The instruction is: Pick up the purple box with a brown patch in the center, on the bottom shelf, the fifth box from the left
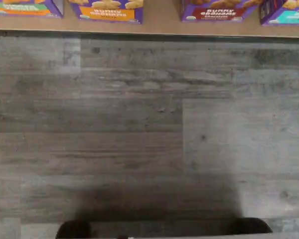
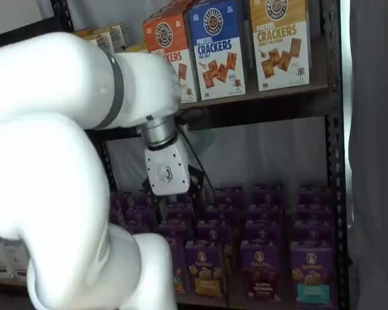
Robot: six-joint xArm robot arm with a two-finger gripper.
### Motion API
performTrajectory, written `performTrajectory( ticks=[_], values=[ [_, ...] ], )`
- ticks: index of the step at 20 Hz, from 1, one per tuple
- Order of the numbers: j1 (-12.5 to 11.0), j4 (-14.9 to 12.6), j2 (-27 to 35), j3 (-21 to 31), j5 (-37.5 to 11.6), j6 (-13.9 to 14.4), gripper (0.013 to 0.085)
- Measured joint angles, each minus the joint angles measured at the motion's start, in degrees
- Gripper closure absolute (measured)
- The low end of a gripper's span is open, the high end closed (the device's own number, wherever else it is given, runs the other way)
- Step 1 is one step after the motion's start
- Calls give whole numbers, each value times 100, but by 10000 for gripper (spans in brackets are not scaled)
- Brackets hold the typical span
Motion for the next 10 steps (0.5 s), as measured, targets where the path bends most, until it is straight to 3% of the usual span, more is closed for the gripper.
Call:
performTrajectory(
  ticks=[10],
  values=[
    [-209,32,1157,27,-1230,-160,130]
  ],
)
